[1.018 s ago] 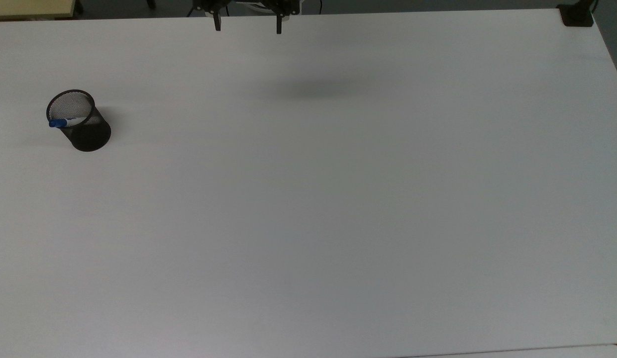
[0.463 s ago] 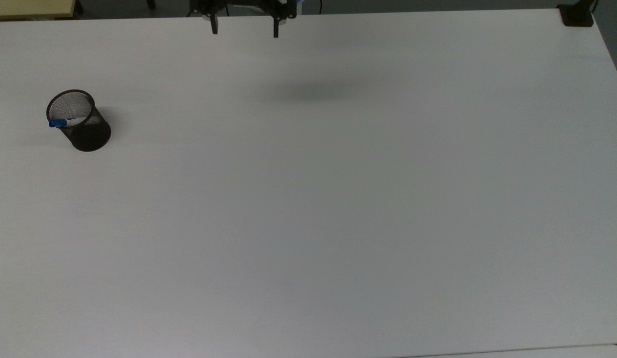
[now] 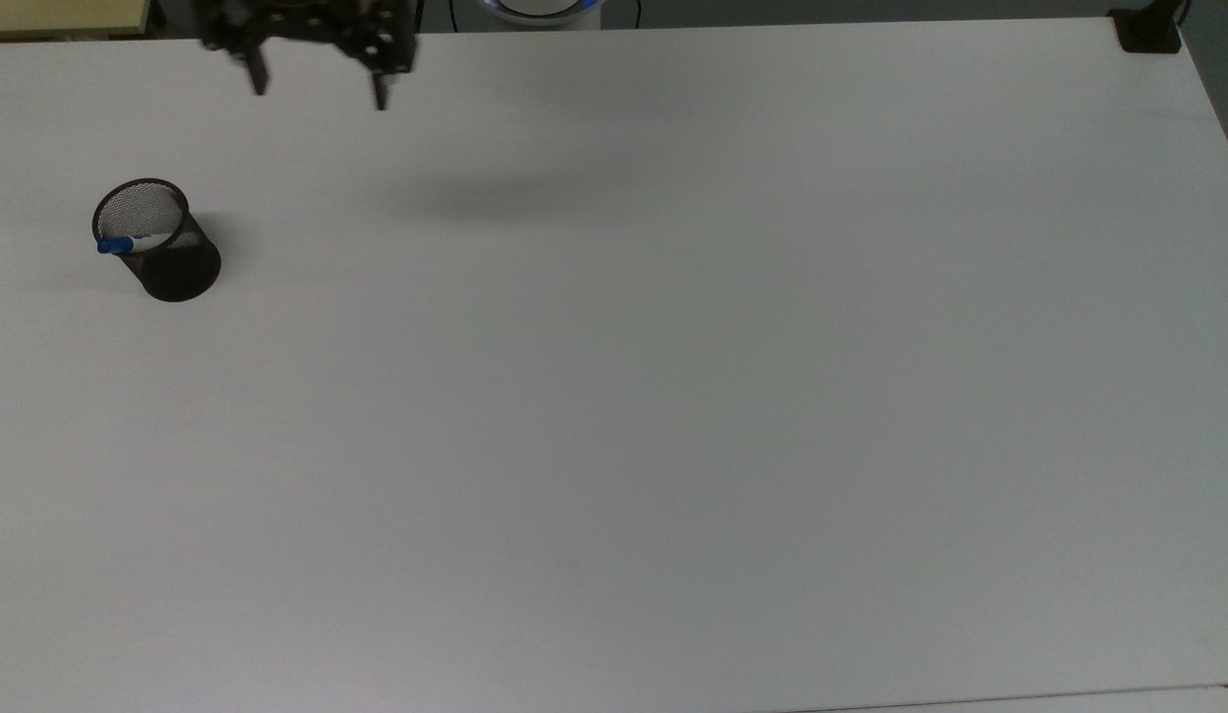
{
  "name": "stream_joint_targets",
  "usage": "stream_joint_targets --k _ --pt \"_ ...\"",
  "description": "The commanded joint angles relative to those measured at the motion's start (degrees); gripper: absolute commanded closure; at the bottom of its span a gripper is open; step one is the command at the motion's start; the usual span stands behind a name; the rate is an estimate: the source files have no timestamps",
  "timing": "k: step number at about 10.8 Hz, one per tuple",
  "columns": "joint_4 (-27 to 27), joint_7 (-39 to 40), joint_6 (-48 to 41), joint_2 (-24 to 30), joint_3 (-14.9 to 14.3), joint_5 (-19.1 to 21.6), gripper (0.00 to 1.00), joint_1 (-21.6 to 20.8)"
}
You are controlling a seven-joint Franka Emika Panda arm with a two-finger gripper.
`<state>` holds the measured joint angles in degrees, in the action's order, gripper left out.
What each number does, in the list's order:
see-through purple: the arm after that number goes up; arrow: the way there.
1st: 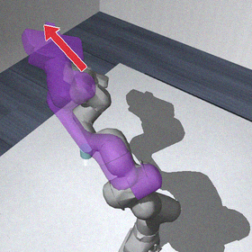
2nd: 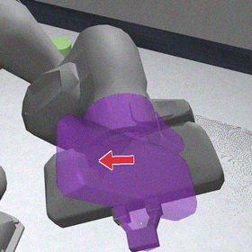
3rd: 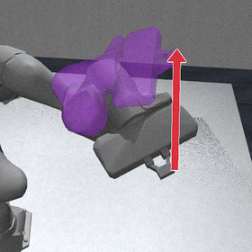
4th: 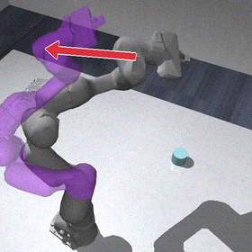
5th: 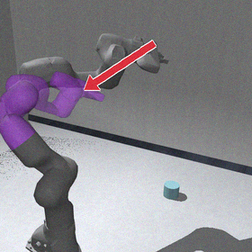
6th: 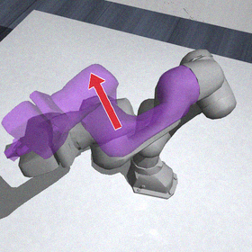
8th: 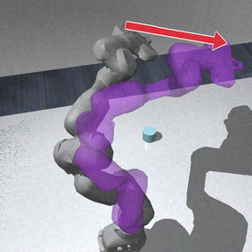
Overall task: Remove the marker
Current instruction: 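Move the open gripper over the black mesh cup toward the marker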
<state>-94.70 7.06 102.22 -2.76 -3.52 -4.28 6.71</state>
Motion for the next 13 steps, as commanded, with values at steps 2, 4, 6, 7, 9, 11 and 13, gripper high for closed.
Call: stream_joint_targets --k 2,4,6,7,9,11,13 --pt "-0.3 15.1 6.9 -5.6 0.1 0.8 0.00 11.3" --pt "-0.5 16.9 11.2 -8.5 0.1 0.8 0.00 15.0" --pt "-0.5 16.9 16.0 -12.0 0.1 0.8 0.00 16.7" --pt "-0.5 16.9 18.3 -13.7 0.1 0.8 0.03 17.1" --pt "-0.5 16.9 21.6 -16.0 0.1 0.9 0.20 17.9" --pt "-0.7 16.9 23.8 -16.8 0.1 0.9 0.42 18.0" --pt "-0.8 16.9 25.3 -17.6 0.1 0.9 0.58 18.0"
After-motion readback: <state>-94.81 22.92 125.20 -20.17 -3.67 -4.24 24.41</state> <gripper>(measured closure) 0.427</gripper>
